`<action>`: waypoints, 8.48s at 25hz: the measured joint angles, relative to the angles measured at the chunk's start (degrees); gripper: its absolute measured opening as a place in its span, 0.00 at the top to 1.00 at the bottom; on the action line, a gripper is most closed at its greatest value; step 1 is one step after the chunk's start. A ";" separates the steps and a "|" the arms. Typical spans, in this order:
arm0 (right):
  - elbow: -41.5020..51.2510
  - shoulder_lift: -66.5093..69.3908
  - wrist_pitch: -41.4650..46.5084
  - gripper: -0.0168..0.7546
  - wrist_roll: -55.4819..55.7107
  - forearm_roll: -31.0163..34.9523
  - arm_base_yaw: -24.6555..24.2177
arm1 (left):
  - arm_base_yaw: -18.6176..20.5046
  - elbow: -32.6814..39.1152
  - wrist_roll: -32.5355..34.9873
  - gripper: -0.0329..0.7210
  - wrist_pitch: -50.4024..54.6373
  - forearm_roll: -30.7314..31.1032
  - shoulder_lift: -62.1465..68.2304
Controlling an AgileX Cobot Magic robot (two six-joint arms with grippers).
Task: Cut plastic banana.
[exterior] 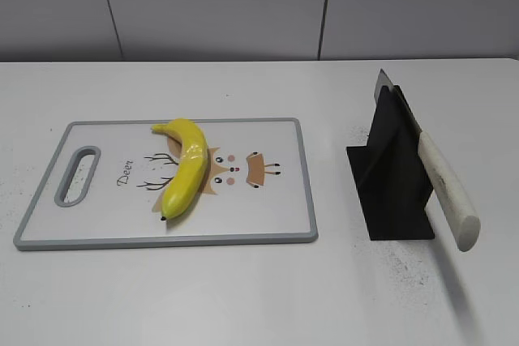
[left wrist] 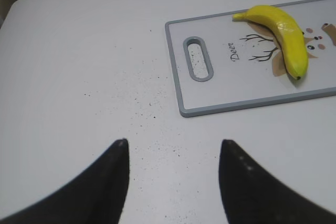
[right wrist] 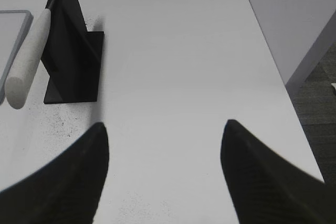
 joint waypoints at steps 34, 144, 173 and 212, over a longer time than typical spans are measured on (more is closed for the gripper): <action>0.00 0.08 0.00 0.33 0.00 -0.18 0.00 | 0.00 0.00 0.00 0.27 0.00 0.00 0.00; -44.68 80.66 6.82 0.77 -8.05 3.39 19.70 | 0.00 -0.57 0.00 0.32 -1.14 -0.05 0.00; -65.58 105.08 9.75 0.77 -73.93 17.76 24.13 | -13.91 -35.97 54.02 0.32 -2.94 -17.97 71.71; -73.24 109.73 5.65 0.77 -75.19 25.48 27.67 | -18.96 -42.90 55.55 0.66 -6.09 -9.25 89.73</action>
